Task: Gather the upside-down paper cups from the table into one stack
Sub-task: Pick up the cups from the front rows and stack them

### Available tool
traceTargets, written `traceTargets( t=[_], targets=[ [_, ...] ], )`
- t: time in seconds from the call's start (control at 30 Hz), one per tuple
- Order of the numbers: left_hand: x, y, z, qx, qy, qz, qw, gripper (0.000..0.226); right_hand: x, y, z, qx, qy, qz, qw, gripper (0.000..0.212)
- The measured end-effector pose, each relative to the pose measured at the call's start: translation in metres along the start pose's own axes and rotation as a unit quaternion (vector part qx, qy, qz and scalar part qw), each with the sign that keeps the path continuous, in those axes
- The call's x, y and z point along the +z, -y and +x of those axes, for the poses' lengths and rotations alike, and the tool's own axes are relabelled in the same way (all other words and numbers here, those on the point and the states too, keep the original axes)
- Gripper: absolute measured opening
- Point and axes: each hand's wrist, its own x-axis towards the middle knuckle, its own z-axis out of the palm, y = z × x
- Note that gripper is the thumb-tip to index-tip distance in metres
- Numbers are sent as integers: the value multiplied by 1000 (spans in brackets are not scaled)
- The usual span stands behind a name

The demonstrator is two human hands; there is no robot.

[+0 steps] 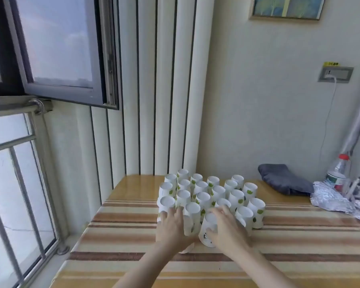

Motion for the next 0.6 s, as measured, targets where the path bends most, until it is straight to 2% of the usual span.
traceTargets(
  t=[0.1,0.27,0.37,0.47,0.53,0.6],
  targets=[
    [2,3,17,8,42,67,997,79,7,6,27,-5,21,-114,993,45],
    [-5,11,12,4,45,6,999,70,13,7,42,15,87,-178,980,45],
    [-18,23,-10,-25,8,-118,993,68,10,9,38,17,88,-195,977,40],
    [-20,33,-48,-49,-8,-251,967,59,8,10,21,14,68,-189,980,47],
    [-13,36,-74,-75,-3,-338,938,61,4,9,5,12,48,-172,984,52],
    [0,38,-96,-109,13,-449,887,69,-2,8,-14,10,29,-160,987,55]
  ],
)
